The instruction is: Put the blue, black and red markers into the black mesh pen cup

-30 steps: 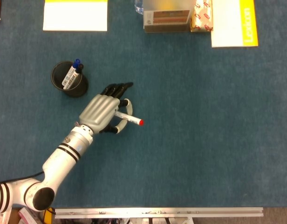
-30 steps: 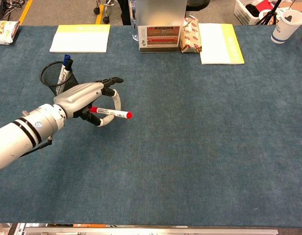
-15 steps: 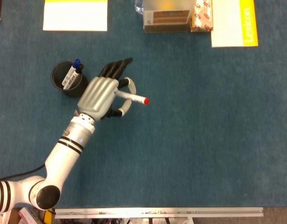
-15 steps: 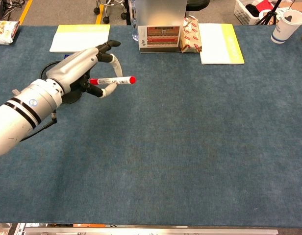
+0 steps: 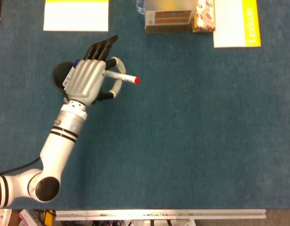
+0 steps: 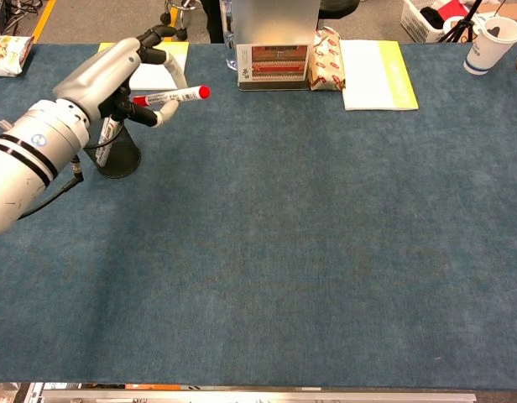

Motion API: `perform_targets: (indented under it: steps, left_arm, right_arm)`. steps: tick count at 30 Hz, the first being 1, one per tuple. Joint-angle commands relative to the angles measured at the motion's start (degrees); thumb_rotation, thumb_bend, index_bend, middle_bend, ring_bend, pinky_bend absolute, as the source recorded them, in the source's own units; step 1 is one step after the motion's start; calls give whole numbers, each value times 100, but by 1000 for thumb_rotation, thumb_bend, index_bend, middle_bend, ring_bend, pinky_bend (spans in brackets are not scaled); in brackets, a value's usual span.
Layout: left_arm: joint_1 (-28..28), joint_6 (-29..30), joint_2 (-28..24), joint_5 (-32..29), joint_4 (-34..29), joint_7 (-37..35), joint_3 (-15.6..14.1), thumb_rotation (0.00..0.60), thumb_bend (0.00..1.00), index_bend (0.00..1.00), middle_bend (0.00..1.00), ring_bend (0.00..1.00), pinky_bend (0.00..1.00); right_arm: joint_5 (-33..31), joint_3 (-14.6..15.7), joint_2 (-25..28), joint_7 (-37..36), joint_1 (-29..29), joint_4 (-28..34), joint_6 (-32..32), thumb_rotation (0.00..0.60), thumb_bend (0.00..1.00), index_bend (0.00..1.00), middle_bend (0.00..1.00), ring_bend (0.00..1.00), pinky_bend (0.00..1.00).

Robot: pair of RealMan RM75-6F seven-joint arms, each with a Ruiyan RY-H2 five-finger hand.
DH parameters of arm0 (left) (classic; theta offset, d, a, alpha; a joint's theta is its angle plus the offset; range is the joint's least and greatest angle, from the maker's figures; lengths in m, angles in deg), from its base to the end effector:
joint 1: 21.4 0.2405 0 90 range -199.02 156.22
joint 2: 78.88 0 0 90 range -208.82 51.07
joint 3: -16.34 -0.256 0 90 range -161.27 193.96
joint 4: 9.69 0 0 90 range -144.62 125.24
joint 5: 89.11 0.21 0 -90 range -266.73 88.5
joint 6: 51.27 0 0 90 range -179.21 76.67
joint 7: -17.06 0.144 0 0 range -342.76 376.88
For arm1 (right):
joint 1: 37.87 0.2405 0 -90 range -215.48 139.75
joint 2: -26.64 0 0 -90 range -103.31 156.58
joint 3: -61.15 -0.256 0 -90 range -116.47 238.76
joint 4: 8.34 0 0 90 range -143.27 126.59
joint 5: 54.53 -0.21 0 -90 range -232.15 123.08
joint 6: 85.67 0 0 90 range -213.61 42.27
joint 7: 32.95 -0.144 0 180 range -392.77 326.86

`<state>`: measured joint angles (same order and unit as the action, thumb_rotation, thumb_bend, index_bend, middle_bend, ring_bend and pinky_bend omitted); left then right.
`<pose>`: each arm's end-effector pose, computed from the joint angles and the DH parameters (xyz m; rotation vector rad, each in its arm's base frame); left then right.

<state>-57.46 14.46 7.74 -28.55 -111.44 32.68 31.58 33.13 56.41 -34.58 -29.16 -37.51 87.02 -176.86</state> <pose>-0.1169 0.3115 0.0196 -1.5898 -1.2352 -1.2246 -0.3050 -0.1624 0.1872 1.3112 -0.7858 0.8999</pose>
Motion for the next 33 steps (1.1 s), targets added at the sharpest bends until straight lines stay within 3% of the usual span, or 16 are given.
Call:
perform_targets:
  steps: [1, 13, 33]
  left_arm:
    - [-3, 8, -14, -108, 78, -85, 78, 600, 427, 528, 0, 0, 31]
    - [-32, 304, 14, -689, 107, 85, 353, 600, 428, 528, 0, 0, 31]
    - [82, 908, 69, -1110, 129, 211, 586, 600, 428, 532, 0, 0, 32]
  right_arm:
    - [-1, 0, 1, -2, -1, -1, -1, 600, 0, 339, 334, 419, 620]
    - [-10, 3, 0, 2, 6, -1, 20, 600, 0, 339, 334, 419, 620]
    - [-64, -1, -34, 62, 29, -11, 83, 600, 0, 339, 334, 420, 620]
